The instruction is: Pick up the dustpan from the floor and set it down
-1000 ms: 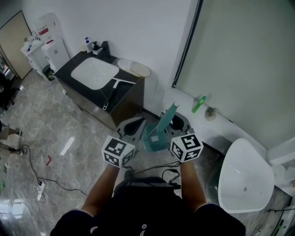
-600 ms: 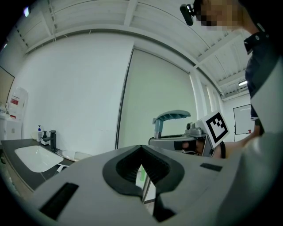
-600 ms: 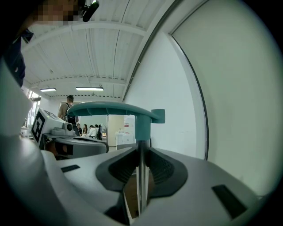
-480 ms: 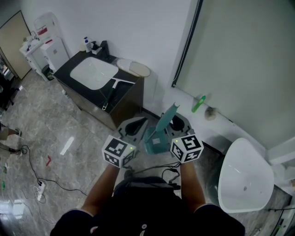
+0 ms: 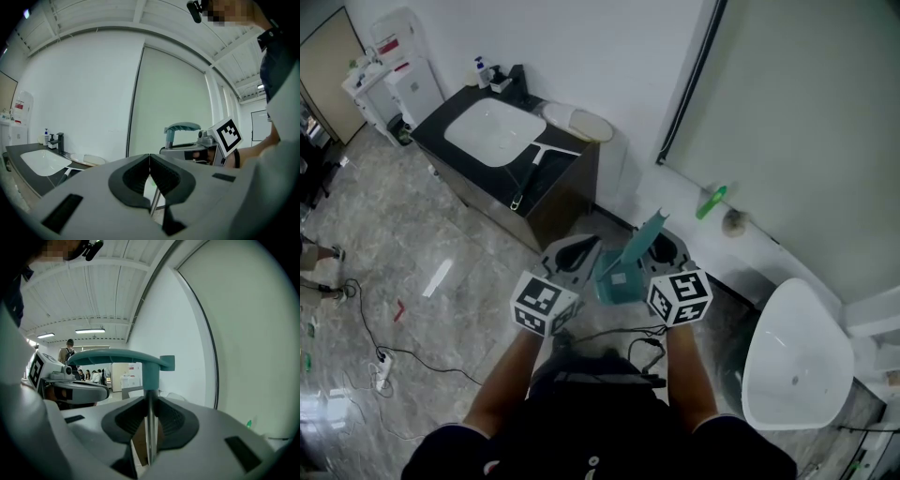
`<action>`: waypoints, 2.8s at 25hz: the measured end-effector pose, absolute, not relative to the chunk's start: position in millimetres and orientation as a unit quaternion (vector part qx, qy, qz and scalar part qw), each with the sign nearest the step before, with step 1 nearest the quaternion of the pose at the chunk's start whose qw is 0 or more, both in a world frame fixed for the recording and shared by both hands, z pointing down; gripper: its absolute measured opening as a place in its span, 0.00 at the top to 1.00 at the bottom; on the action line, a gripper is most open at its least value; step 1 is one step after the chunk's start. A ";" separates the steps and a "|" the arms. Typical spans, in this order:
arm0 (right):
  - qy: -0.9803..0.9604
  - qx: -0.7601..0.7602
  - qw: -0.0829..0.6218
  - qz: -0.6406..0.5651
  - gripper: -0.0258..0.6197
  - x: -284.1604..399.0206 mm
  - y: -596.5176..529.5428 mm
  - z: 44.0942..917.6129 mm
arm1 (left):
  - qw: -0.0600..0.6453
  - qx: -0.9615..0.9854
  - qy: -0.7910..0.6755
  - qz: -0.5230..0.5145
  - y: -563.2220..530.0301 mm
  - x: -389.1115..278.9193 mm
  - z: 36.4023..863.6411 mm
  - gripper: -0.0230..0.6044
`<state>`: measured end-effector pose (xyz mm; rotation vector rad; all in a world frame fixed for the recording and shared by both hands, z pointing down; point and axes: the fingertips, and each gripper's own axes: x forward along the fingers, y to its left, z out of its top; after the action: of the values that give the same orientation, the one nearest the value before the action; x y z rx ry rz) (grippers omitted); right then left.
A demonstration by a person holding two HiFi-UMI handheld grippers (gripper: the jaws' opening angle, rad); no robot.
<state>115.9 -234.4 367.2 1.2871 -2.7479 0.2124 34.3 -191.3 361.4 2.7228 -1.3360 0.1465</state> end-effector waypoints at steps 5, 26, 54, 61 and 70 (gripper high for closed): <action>-0.899 0.422 0.067 0.091 0.82 114.4 -244.0 401.1 | 0.076 0.888 -0.450 0.066 -194.2 27.2 392.9 0.94; -0.863 0.409 0.236 0.178 0.82 70.9 -312.8 651.8 | 0.171 0.850 -0.479 0.136 -211.1 -41.8 549.4 0.94; -0.863 0.394 0.264 0.174 0.82 -38.7 -403.5 765.7 | 0.244 0.829 -0.482 0.148 -229.4 -96.3 648.3 0.94; -0.865 0.385 0.274 0.165 0.82 -58.2 -418.6 773.7 | 0.245 0.830 -0.478 0.151 -232.1 -101.9 650.9 0.94; -0.865 0.387 0.262 0.183 0.82 -61.8 -435.3 774.6 | 0.249 0.831 -0.476 0.147 -237.1 -104.9 651.5 0.94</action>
<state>-61.8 -435.3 774.6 1.0472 -2.3395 0.4963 -104.9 -237.1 651.5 2.2635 -1.2957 0.3991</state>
